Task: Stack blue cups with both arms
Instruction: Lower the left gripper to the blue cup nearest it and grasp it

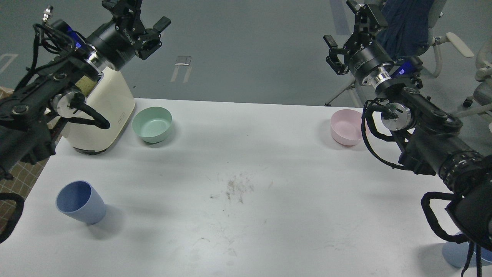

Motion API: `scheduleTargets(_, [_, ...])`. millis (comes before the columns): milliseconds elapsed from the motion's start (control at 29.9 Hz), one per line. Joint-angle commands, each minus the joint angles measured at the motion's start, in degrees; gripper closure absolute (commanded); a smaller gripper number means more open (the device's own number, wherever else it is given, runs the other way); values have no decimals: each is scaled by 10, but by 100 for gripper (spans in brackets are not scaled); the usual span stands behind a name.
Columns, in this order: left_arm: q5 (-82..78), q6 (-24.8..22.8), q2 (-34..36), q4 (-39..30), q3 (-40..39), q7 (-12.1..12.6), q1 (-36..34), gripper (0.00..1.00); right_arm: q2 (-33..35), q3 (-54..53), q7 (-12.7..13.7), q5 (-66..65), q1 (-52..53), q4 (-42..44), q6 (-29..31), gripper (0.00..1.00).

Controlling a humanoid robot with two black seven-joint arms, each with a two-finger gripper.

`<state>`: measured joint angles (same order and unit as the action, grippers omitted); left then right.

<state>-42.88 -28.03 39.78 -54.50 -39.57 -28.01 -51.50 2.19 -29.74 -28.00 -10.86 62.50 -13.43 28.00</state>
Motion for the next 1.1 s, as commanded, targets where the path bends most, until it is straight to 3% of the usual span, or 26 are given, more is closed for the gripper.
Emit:
scheduleTargets(0, [-88, 0, 120, -125, 3, 0, 5, 3, 1, 0, 0, 0, 0, -1, 0, 0])
scheduleTargets(33, [-88, 0, 120, -126, 3, 0, 5, 3, 1, 0, 0, 0, 0, -1, 0, 0])
scheduleTargets(200, [-288, 0, 256, -249, 5, 0, 32, 3, 4, 1, 0, -1, 0, -4, 0, 0])
scheduleTargets(401, [-445, 0, 383, -345, 19, 0, 132, 3, 8, 2, 0, -1, -1, -6, 0, 0])
scheduleTargets(501, [-486, 49, 432, -357, 67, 0, 157, 3, 8, 3, 0, -2, -1, -6, 0, 0])
scheduleTargets(568, [-533, 89, 472, -366, 143, 0, 159, 3, 9, 3, 0, -2, -2, -6, 0, 0])
scheduleTargets(735, [-556, 157, 492, -359, 244, 0, 159, 3, 9, 4, 0, -3, -6, -7, 0, 0])
scheduleTargets(1069, [-521, 163, 450, -310, 313, 0, 160, 9, 4, 6, 0, -7, -10, -7, 0, 0])
